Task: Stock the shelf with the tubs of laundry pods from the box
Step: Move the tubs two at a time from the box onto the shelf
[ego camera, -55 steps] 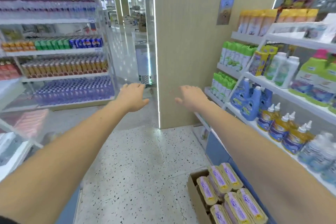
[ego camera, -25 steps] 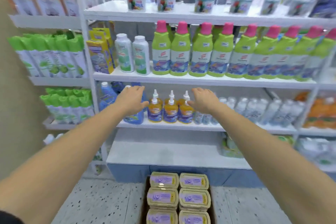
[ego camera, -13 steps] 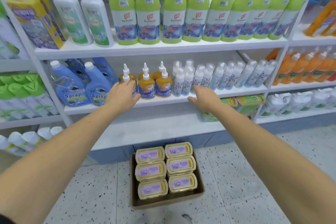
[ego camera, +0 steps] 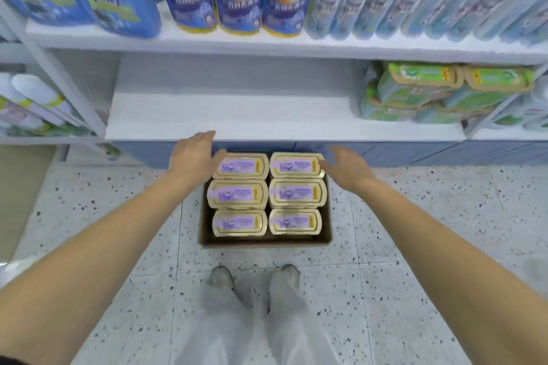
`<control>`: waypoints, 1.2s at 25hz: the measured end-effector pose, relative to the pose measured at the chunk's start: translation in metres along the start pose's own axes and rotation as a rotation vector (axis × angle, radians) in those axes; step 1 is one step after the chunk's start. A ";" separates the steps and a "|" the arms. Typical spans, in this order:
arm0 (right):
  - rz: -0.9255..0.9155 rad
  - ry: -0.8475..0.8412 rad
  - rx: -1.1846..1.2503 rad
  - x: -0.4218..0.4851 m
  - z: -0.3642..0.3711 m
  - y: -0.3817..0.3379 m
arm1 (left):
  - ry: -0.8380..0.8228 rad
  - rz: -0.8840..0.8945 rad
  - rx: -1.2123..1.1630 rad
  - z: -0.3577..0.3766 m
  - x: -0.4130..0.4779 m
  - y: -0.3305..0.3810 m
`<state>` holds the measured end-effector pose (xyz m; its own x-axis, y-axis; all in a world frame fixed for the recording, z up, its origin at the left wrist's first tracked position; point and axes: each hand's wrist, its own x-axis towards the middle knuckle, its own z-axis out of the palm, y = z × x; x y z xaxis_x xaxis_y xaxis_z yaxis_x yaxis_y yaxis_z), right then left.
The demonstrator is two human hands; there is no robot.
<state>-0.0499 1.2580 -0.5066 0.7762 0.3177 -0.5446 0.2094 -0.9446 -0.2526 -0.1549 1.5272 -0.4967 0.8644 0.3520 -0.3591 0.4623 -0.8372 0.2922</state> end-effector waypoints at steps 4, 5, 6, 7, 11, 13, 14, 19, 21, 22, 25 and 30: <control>0.058 0.048 0.089 0.052 0.104 0.044 | 0.003 -0.046 0.004 0.115 0.014 -0.048; 0.099 0.059 0.118 0.067 0.130 0.054 | 0.011 -0.048 0.002 0.142 0.019 -0.062; 0.134 0.084 0.146 0.080 0.155 0.064 | 0.024 -0.070 -0.011 0.167 0.024 -0.073; 0.161 0.122 0.173 0.095 0.182 0.075 | 0.029 -0.110 -0.037 0.194 0.031 -0.085; 0.292 0.375 0.346 0.131 0.248 0.110 | 0.073 -0.305 -0.284 0.270 0.057 -0.124; 0.309 0.466 0.420 0.146 0.270 0.130 | 0.126 -0.362 -0.394 0.295 0.071 -0.147; 0.305 0.481 0.430 0.152 0.278 0.139 | 0.123 -0.369 -0.421 0.303 0.078 -0.155; 0.208 0.578 0.656 0.164 0.305 0.152 | 0.098 -0.332 -0.840 0.331 0.093 -0.160; 0.172 0.579 0.693 0.164 0.307 0.153 | 0.114 -0.306 -0.910 0.334 0.091 -0.161; 0.154 0.565 0.709 0.163 0.305 0.154 | 0.119 -0.292 -0.947 0.334 0.089 -0.162; 0.159 0.507 0.762 0.165 0.302 0.156 | 0.146 -0.278 -1.009 0.336 0.088 -0.165; 0.195 0.564 0.676 0.167 0.302 0.151 | 0.317 -0.216 -0.932 0.347 0.092 -0.166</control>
<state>-0.0685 1.1927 -0.8770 0.9751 -0.0985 -0.1986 -0.2124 -0.6712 -0.7102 -0.2210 1.5534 -0.8854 0.6942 0.6659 -0.2735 0.4680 -0.1288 0.8743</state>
